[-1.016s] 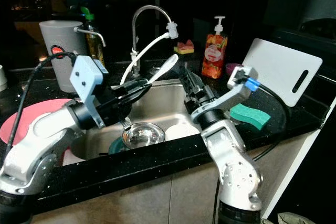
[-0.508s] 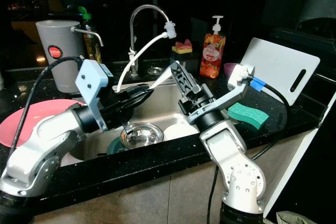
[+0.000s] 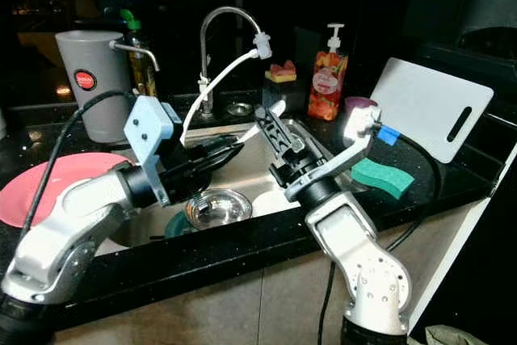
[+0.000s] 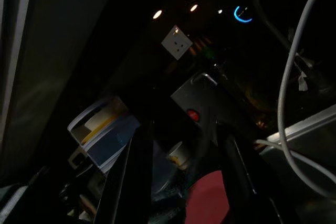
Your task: Kitchen organization
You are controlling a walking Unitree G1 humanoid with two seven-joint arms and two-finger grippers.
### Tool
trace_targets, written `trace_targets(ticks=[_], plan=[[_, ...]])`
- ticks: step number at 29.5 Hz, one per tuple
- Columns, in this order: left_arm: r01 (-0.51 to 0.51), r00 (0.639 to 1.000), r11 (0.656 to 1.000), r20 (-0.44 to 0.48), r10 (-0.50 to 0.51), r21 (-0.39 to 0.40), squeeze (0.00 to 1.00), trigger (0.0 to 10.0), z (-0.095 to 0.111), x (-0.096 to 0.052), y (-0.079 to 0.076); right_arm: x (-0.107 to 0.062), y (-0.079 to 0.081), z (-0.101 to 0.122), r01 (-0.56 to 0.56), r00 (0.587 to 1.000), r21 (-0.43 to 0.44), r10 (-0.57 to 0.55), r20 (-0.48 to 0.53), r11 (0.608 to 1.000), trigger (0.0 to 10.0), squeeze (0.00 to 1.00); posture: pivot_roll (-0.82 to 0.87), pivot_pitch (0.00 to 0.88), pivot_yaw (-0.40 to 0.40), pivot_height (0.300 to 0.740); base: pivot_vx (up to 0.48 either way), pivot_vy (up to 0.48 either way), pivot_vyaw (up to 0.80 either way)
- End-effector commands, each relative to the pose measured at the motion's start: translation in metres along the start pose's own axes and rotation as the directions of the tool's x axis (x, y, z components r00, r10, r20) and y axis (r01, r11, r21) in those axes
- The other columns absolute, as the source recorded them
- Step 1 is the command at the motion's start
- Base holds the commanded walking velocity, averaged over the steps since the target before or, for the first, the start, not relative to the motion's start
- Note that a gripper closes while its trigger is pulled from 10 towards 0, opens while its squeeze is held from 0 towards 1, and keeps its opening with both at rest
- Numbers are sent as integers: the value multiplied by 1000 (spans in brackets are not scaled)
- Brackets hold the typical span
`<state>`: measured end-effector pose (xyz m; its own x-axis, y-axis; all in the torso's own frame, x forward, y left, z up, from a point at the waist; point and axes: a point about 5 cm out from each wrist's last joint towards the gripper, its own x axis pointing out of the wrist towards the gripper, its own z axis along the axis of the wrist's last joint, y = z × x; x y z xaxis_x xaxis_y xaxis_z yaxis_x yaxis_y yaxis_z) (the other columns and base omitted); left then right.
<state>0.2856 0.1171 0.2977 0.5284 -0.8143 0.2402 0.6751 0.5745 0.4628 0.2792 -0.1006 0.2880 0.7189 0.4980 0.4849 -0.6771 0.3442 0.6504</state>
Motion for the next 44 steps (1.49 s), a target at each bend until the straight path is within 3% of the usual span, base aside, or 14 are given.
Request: trace_targets(ticks=[1,6,7,8,9,15,17,18,19,30,32,35,36,44], plan=[[69,998,997,-12,-69,44,0,10000,4,0,-2,-2,1,1,-4,1000,8,4,-15,1000,10000,0,24,0,-70,740,0,0,0],[111,993,992,-43,-109,61,0,10000,2,-2,-1,-4,0,-1,-8,999,7,8,-39,1000,10000,0,24,0,-70,740,0,0,0],[133,990,990,-51,-131,52,0,10000,1,-3,-1,-5,0,-3,-12,998,7,12,-55,1000,7490,0,22,0,-70,740,0,0,0],[156,987,987,-55,-153,44,0,10000,0,-5,-2,-6,0,-5,-15,997,7,16,-71,1000,7294,0,22,0,-70,740,0,0,0],[170,984,985,-58,-167,38,0,10000,0,-6,-2,-7,0,-7,-19,996,8,20,-84,1000,5451,0,22,0,-70,740,0,0,0],[198,978,979,-79,-193,50,0,10000,-1,-8,4,-11,2,-16,-42,987,20,44,-156,999,3765,0,23,0,-73,740,0,0,0],[206,976,977,-83,-201,56,0,10000,-1,-8,5,-12,1,-18,-43,983,20,46,-176,999,1137,0,23,0,-75,740,0,0,0],[211,975,976,-85,-206,56,0,10000,-1,-8,5,-13,1,-19,-43,982,22,46,-183,999,1137,0,23,0,-75,740,0,0,0],[222,972,974,-89,-216,55,0,10000,-1,-9,5,-14,1,-19,-41,981,24,45,-187,999,0,0,23,0,-75,740,0,0,0],[257,961,964,-123,-248,67,0,10000,-4,-14,6,-18,-7,-15,-5,985,16,8,-172,1000,0,0,25,0,-74,740,0,0,0],[220,971,973,-110,-212,65,0,10000,-4,-13,9,-17,-10,-13,8,988,-59,-17,-155,998,0,0,25,0,-74,740,0,0,0],[80,996,997,-28,-81,-20,0,10000,-1,-10,16,-13,-14,-20,21,981,-295,-77,-180,955,0,0,25,0,-74,740,0,0,0],[50,999,997,-4,-50,-59,0,10000,1,-10,18,-12,-17,-23,36,976,-364,-111,-187,931,10000,0,16,0,-68,740,0,0,0],[-28,994,971,94,52,-235,0,10000,4,-17,18,-3,-36,-28,169,967,-468,-238,-92,868,10000,0,24,0,-80,740,0,0,0]])
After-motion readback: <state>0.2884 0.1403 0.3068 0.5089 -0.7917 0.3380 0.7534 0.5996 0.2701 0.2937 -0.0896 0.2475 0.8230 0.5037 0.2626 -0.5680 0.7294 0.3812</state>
